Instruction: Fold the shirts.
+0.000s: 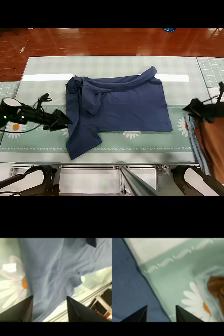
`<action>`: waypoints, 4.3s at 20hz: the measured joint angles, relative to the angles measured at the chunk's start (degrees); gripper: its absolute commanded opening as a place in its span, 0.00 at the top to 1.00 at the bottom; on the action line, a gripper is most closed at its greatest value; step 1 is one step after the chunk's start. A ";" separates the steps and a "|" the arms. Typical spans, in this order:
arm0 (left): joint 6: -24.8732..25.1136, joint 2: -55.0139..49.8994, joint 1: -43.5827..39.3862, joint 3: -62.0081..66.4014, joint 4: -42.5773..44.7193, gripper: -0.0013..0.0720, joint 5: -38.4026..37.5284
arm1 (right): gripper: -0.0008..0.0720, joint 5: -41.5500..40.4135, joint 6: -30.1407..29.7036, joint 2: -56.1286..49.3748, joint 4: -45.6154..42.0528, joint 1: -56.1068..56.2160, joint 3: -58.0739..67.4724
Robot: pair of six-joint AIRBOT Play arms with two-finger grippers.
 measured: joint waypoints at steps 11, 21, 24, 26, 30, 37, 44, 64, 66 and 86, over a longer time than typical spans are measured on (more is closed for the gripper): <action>-4.26 -3.06 -10.49 -3.19 -2.51 0.92 11.96 | 0.43 0.92 -3.48 4.63 2.03 -2.29 -12.39; -4.57 -4.11 -11.41 1.53 -1.14 0.95 13.64 | 0.43 1.60 -4.04 1.27 3.39 -1.01 -13.18; -4.57 -4.13 -11.41 1.95 -1.46 0.95 13.22 | 0.43 0.07 -4.79 -2.80 6.91 2.89 -13.11; -4.07 -4.15 -11.41 2.12 -1.66 0.95 12.87 | 0.74 -3.15 -6.51 -5.64 12.20 6.14 -13.00; -3.13 -4.02 -10.71 4.61 -1.86 0.95 11.26 | 0.96 -8.04 -10.29 -10.10 19.37 12.39 -9.03; -2.75 1.62 -1.25 24.50 -9.73 0.95 3.43 | 0.96 -0.79 -9.70 -8.94 21.68 15.80 20.09; -2.64 10.03 6.73 48.92 -22.71 0.95 1.36 | 0.96 6.36 -4.35 -2.60 14.49 16.17 57.53; -12.66 42.18 -2.89 64.48 18.86 0.95 4.59 | 0.96 27.52 3.93 24.92 -6.19 16.22 62.82; -14.88 41.64 -4.07 58.03 22.05 0.95 4.17 | 0.96 27.08 3.96 24.85 -4.70 16.22 55.47; -11.04 -30.67 -9.29 60.65 -6.54 0.29 23.78 | 0.42 -7.39 -0.33 -40.15 27.02 16.65 48.89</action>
